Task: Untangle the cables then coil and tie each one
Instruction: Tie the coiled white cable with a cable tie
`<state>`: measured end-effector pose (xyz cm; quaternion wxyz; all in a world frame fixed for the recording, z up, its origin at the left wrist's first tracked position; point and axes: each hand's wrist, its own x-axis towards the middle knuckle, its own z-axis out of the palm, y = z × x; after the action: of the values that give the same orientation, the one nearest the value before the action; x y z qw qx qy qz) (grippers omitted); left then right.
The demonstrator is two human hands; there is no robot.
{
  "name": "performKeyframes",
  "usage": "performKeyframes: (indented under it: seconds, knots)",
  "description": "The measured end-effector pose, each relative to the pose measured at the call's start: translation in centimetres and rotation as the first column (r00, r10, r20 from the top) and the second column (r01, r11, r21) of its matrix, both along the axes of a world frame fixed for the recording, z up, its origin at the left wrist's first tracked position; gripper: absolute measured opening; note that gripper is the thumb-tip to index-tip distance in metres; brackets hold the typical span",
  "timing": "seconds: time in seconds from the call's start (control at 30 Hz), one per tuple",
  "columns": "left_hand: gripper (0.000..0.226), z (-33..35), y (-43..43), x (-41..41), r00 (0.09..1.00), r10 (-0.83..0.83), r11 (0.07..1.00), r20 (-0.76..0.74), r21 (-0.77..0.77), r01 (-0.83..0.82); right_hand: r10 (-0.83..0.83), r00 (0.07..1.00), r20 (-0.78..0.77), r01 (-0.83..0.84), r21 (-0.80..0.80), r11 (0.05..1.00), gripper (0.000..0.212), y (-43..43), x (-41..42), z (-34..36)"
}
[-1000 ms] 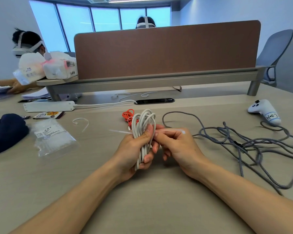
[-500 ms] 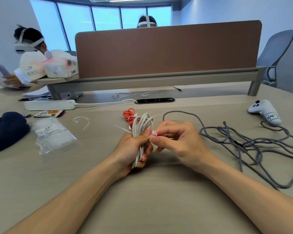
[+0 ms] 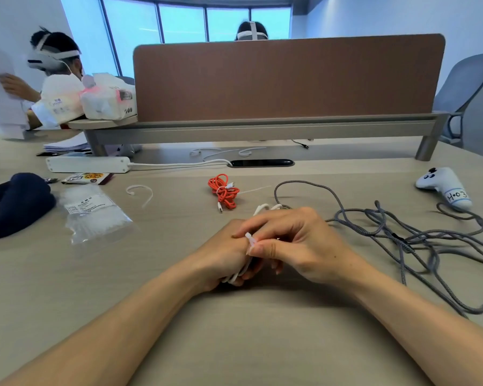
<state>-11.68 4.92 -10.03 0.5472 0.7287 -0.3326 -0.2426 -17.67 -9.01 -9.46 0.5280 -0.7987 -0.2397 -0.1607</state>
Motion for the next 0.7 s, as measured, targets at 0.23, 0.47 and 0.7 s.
performKeyframes:
  seconds: [0.23,0.47,0.7]
  knots:
    - [0.027,0.1,0.0,0.3,0.966,-0.104,0.994,-0.238,-0.036,0.099,0.056,0.998,-0.042,-0.043,0.275,0.961,0.011,0.0,0.1,0.2]
    - [0.023,0.5,0.3,0.3,0.833,-0.275,0.956,-0.480,-0.230,0.183,0.142,0.989,-0.048,-0.103,0.467,0.878,0.021,-0.2,0.1,0.3]
    - [0.011,0.8,0.8,0.3,0.647,-0.485,0.868,-0.589,-0.411,0.277,0.164,0.985,-0.056,-0.119,0.469,0.875,0.029,-0.9,0.0,0.9]
